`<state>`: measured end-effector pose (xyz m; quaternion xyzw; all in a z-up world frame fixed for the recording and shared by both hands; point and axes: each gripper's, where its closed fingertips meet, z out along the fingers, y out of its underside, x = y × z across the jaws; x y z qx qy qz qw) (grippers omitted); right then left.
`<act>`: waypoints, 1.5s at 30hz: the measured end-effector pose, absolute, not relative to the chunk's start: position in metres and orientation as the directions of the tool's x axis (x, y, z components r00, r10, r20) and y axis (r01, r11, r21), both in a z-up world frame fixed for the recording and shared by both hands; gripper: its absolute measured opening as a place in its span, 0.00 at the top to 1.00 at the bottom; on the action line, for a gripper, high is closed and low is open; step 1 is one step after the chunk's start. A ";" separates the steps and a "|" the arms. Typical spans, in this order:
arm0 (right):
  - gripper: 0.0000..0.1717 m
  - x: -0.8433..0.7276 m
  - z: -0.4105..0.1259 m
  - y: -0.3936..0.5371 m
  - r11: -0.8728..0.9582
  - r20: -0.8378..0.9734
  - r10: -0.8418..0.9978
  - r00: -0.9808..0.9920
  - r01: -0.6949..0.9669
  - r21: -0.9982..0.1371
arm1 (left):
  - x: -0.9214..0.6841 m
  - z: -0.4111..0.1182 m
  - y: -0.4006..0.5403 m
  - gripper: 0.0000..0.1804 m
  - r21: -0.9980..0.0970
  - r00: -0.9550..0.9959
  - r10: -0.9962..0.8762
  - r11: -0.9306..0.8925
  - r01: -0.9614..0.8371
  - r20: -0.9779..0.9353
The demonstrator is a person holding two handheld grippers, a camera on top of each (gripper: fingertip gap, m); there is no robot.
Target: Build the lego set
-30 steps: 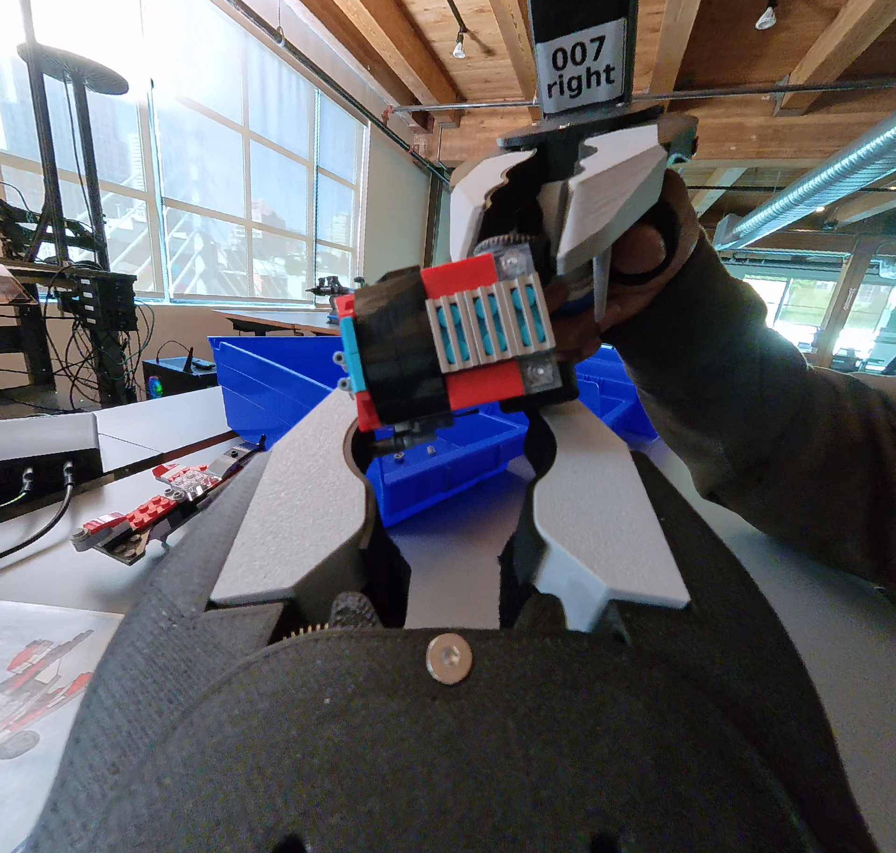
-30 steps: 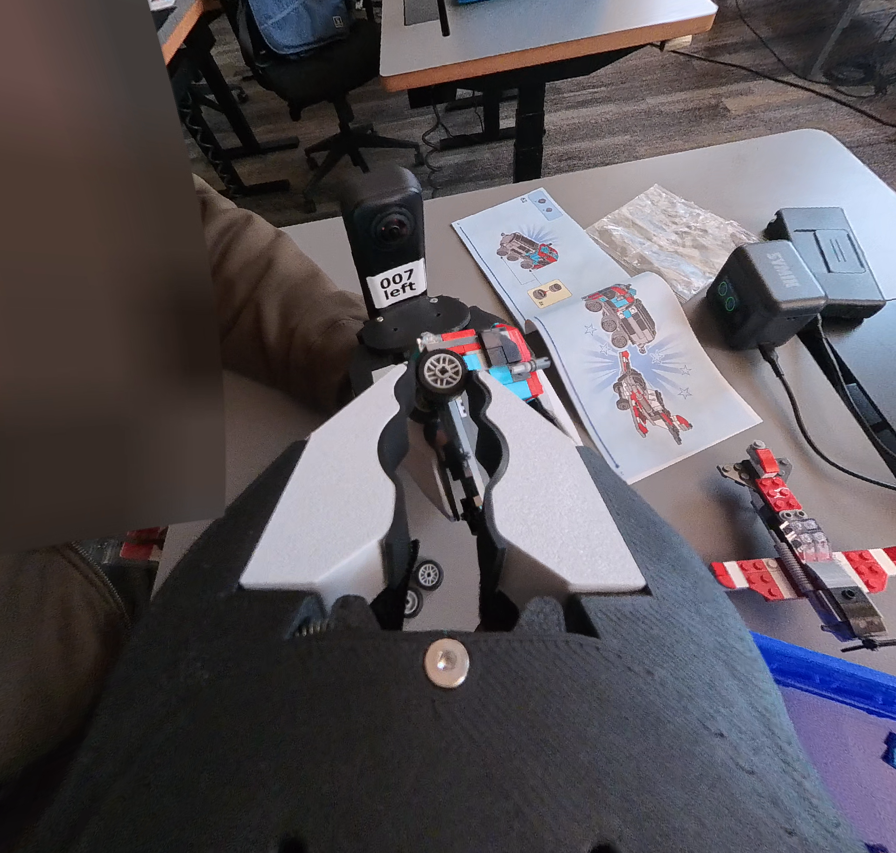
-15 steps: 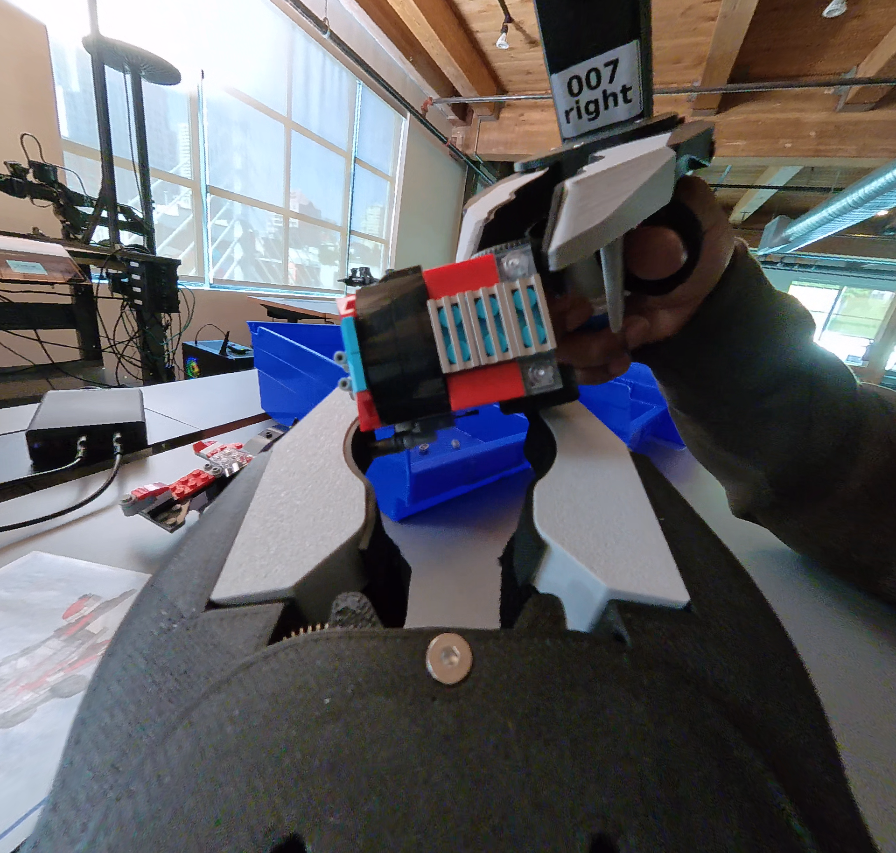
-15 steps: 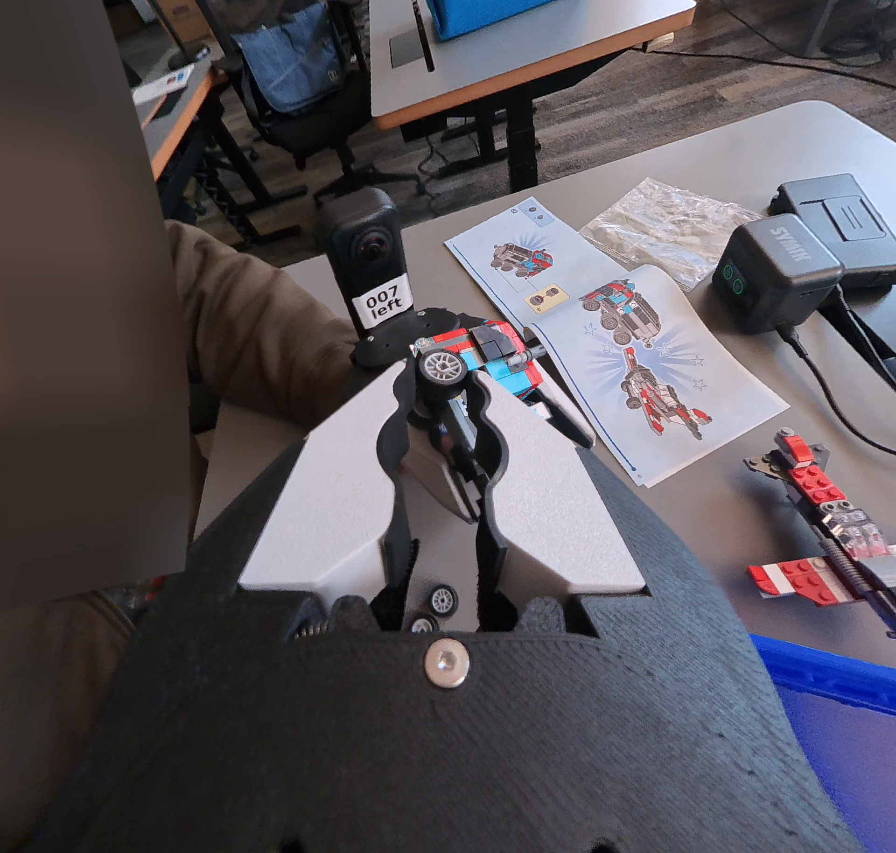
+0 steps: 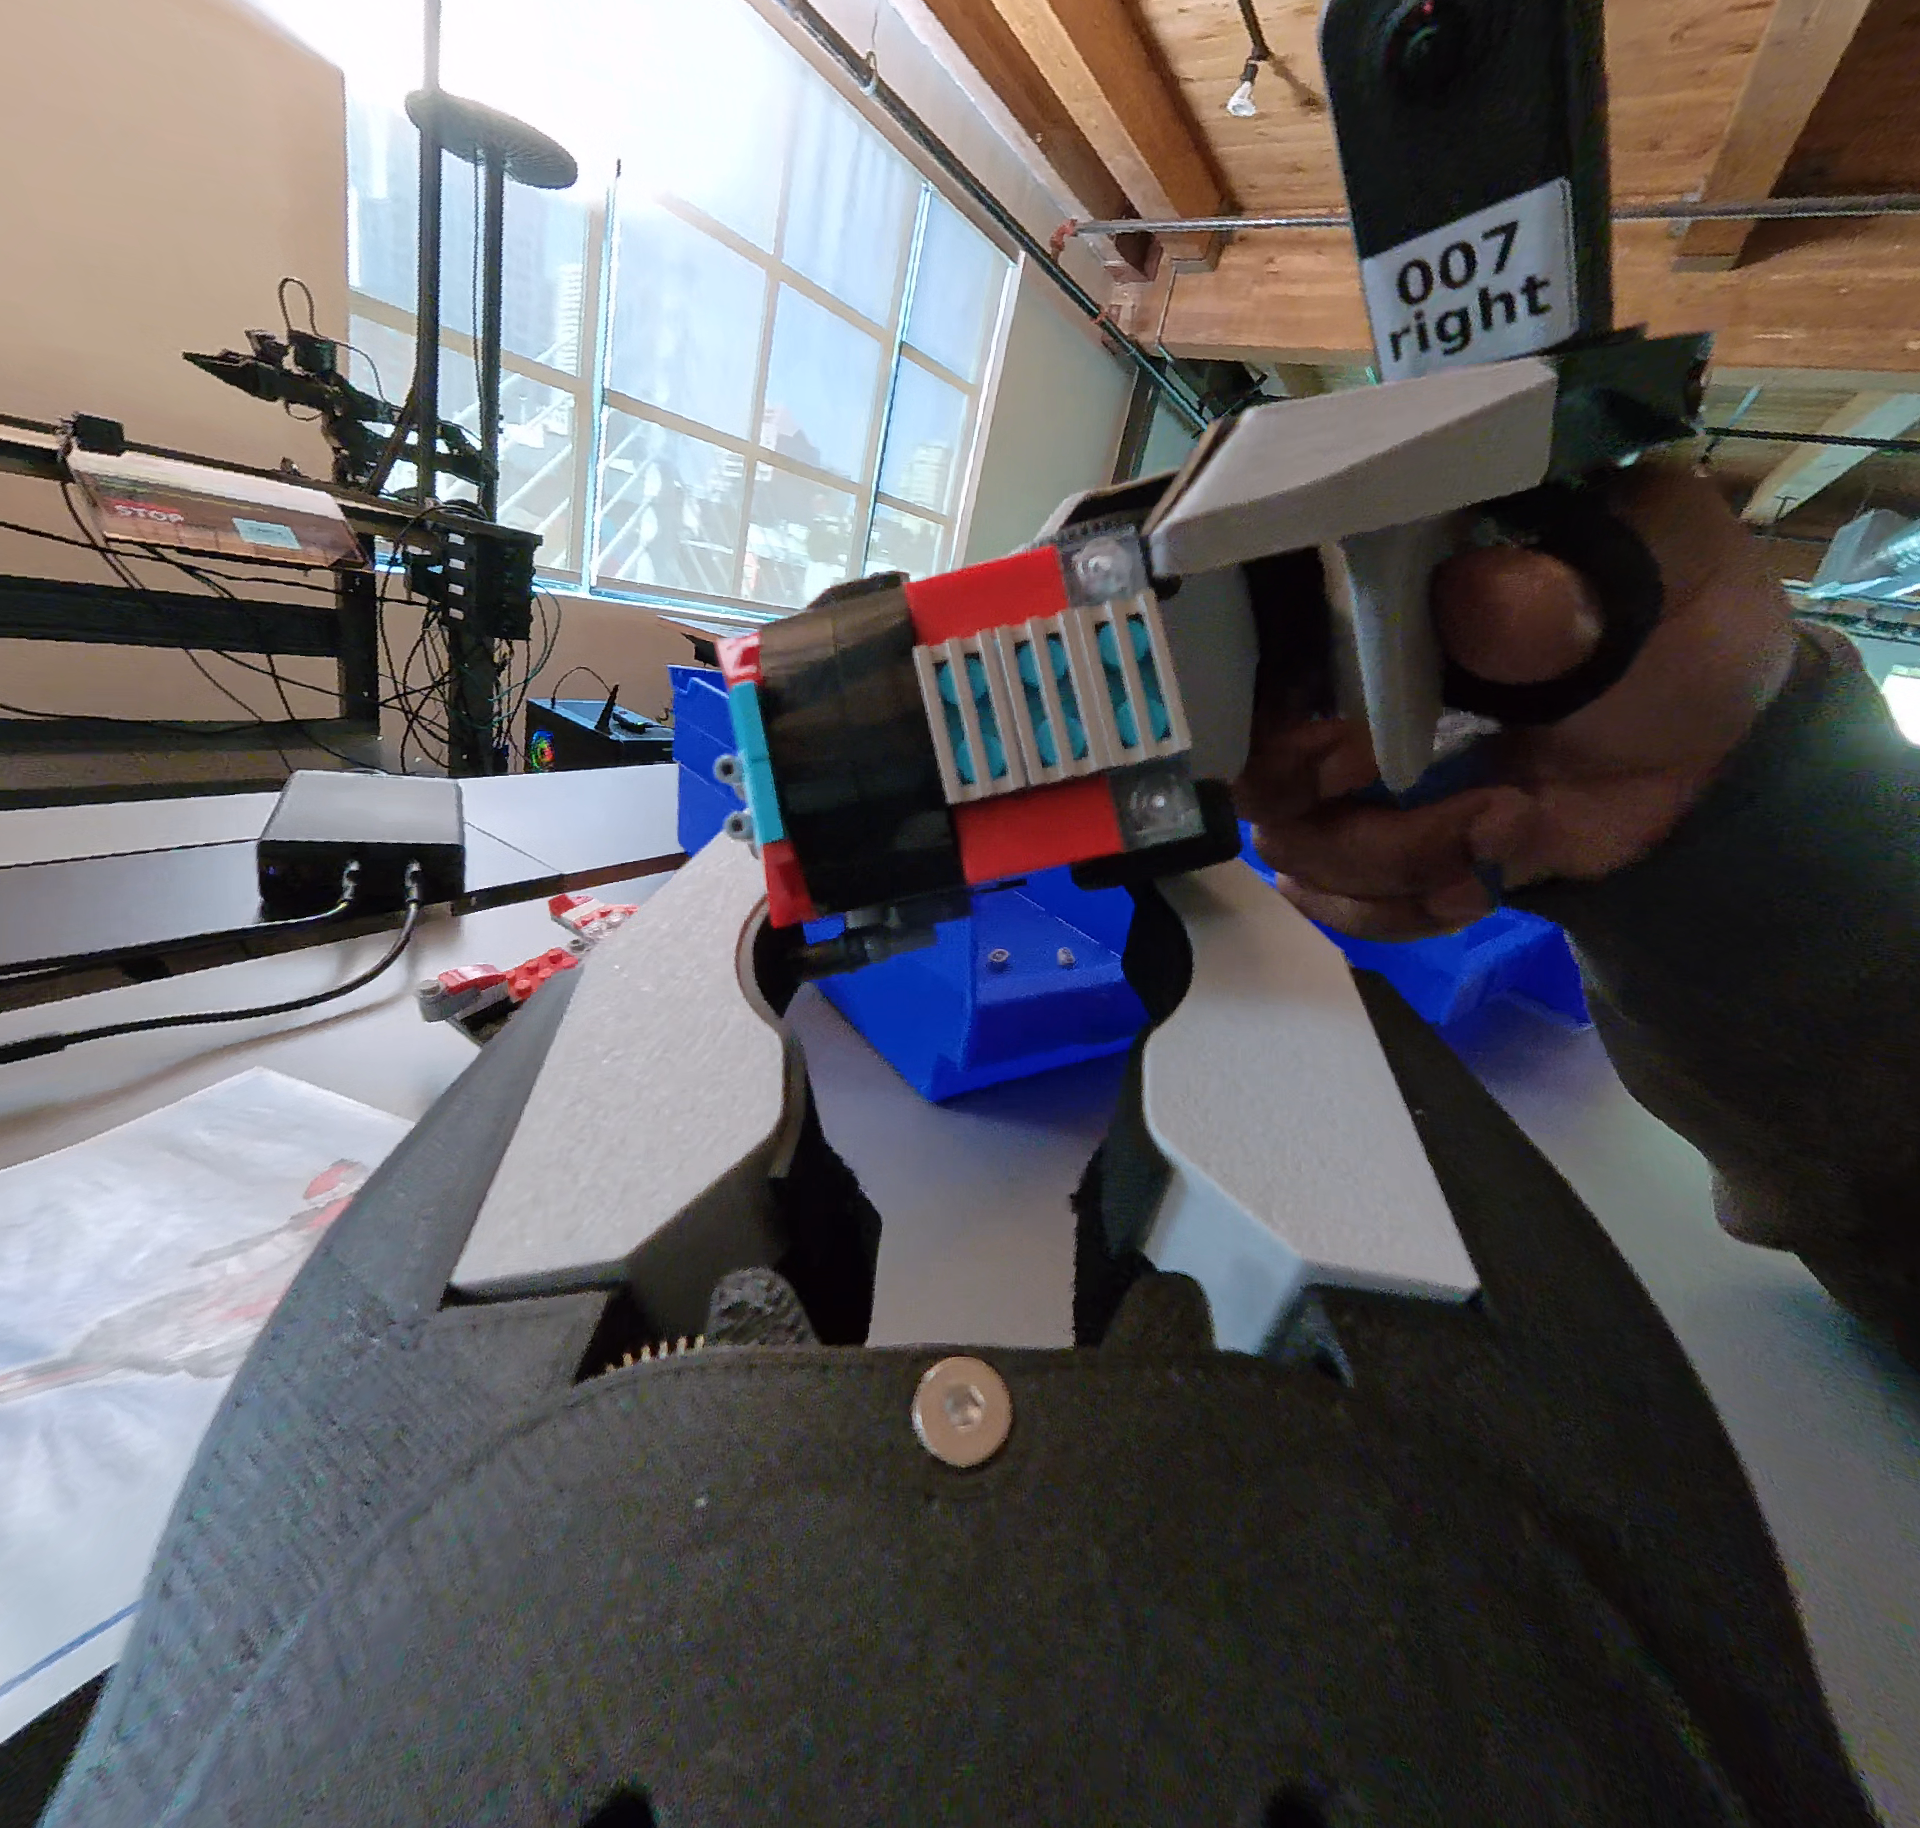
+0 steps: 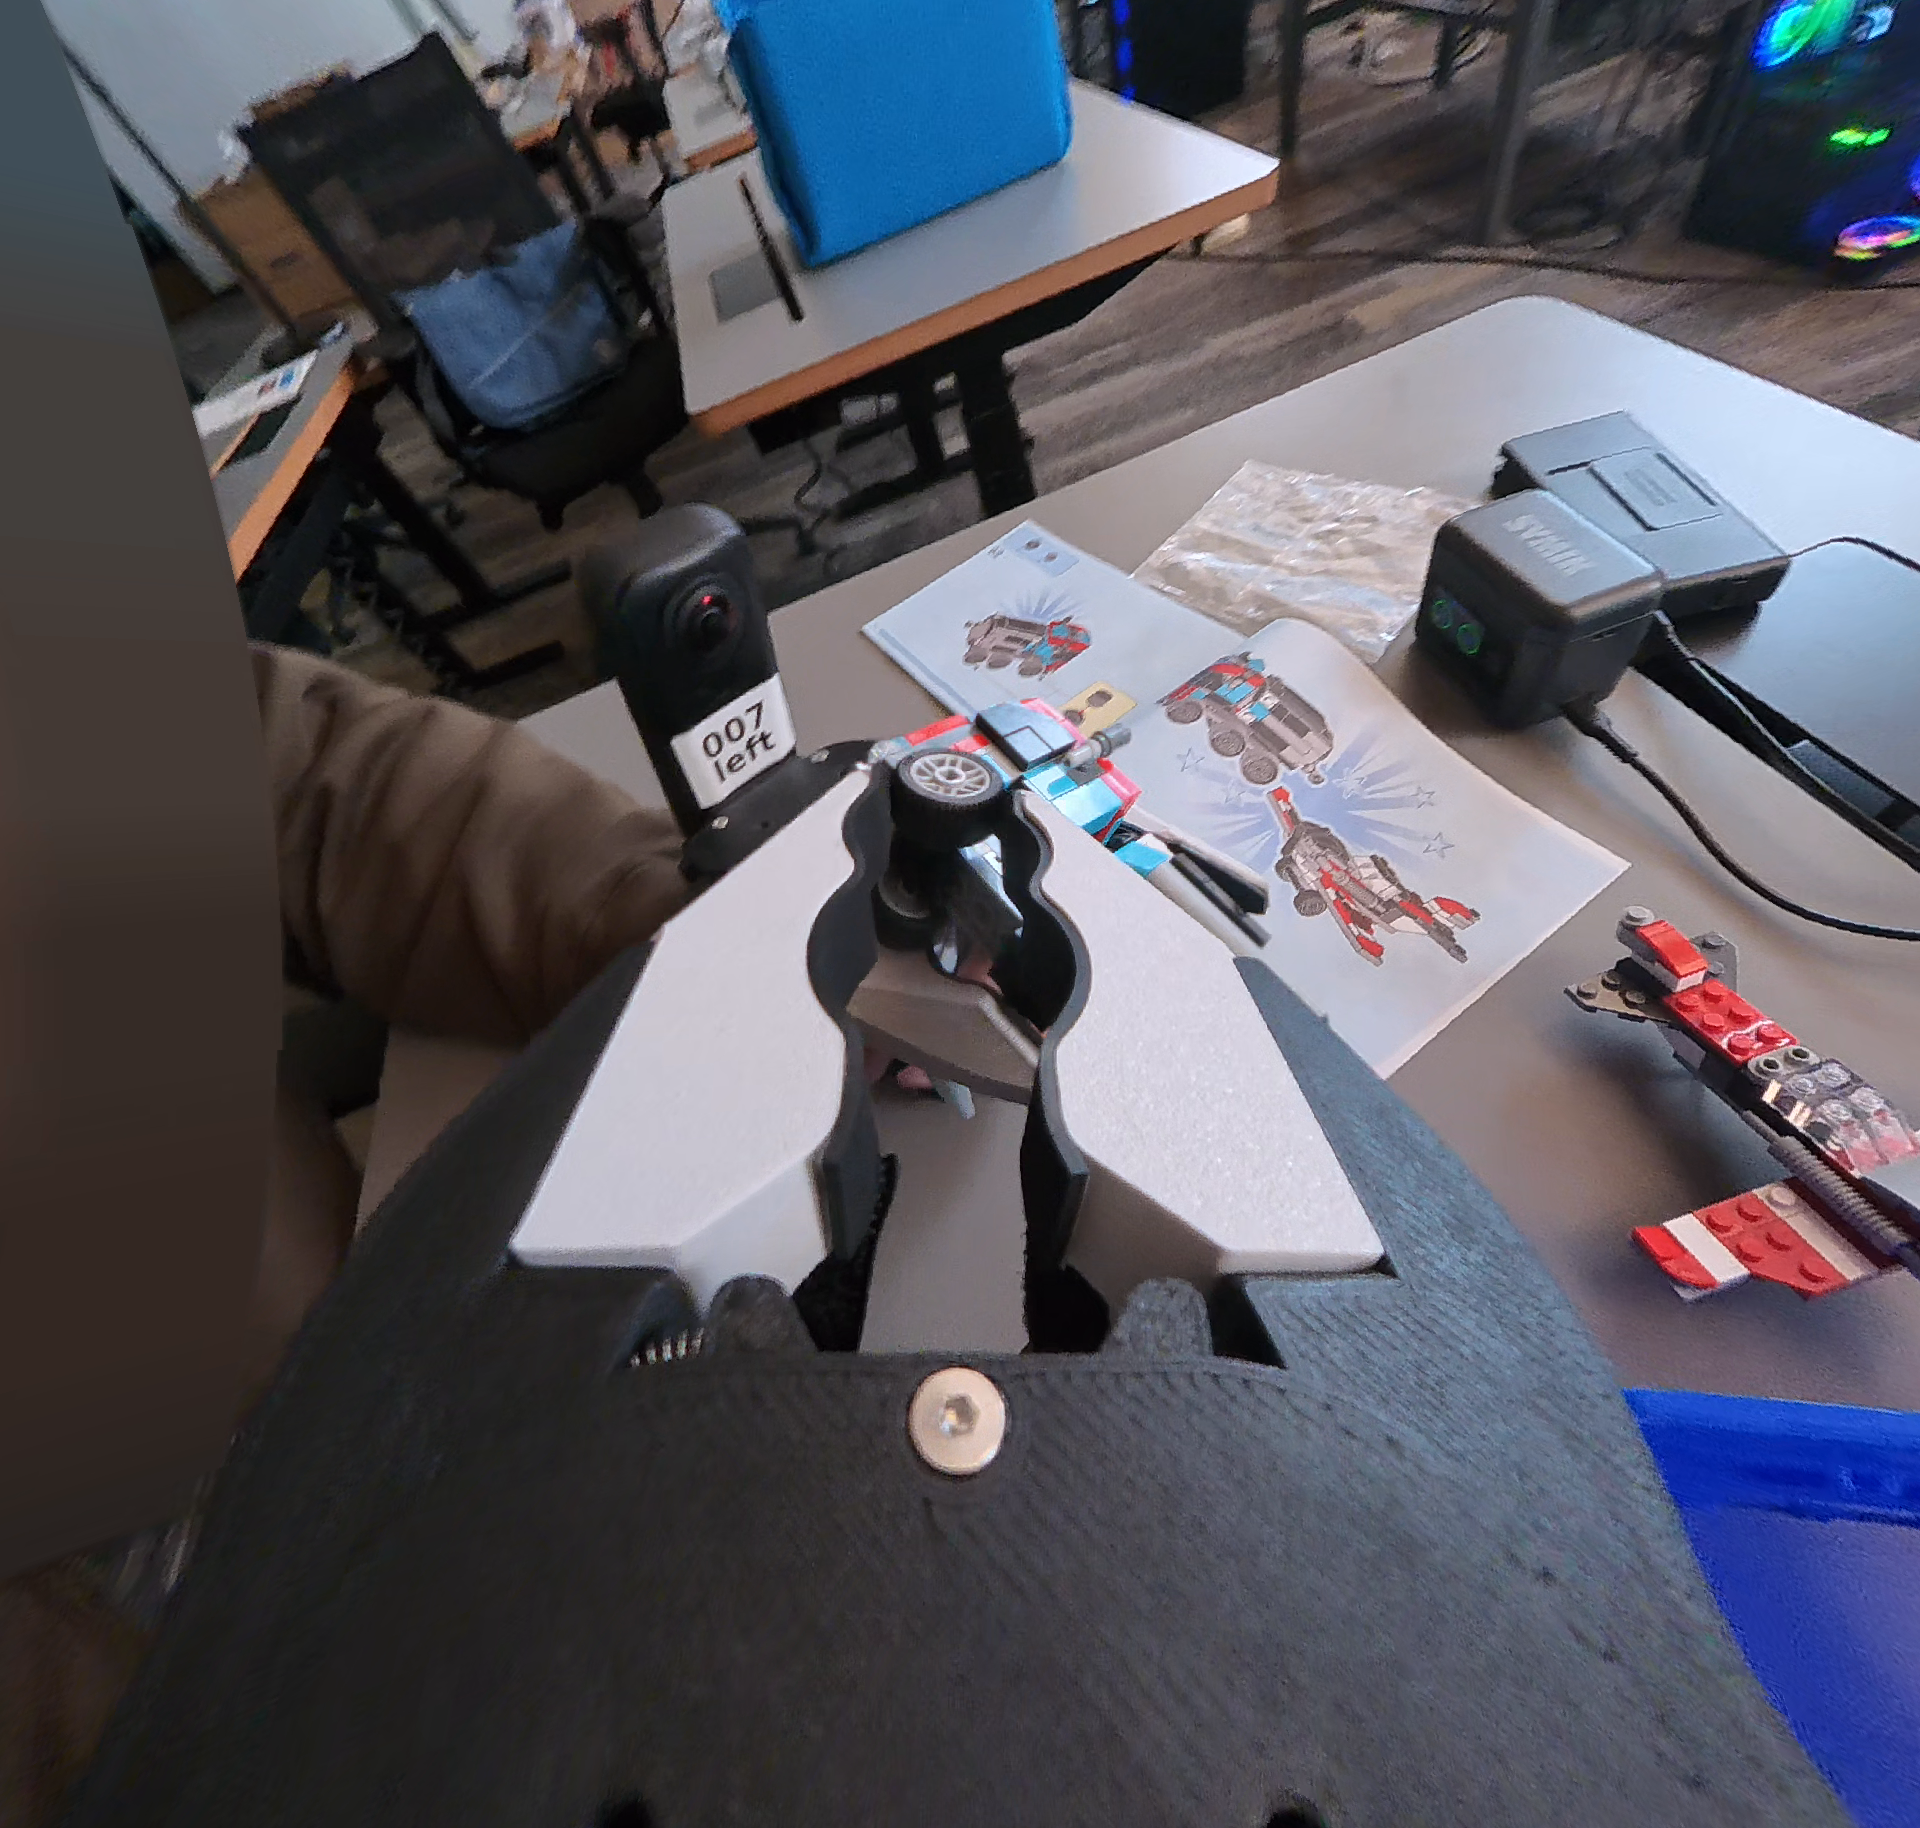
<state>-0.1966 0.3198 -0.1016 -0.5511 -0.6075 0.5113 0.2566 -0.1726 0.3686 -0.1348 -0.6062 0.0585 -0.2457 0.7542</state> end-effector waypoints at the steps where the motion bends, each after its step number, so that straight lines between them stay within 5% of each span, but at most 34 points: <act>1: 0.87 -0.198 -0.102 0.320 -0.143 -0.257 0.933 -0.250 0.397 -0.906 | -0.175 -0.135 0.369 0.66 -0.942 0.875 -0.433 0.145 0.303 0.215; 45: 0.86 -0.205 -0.096 0.318 -0.289 -0.295 0.951 -0.091 0.066 -0.955 | -0.186 -0.126 0.367 0.66 -0.928 0.904 -0.381 0.226 0.296 0.196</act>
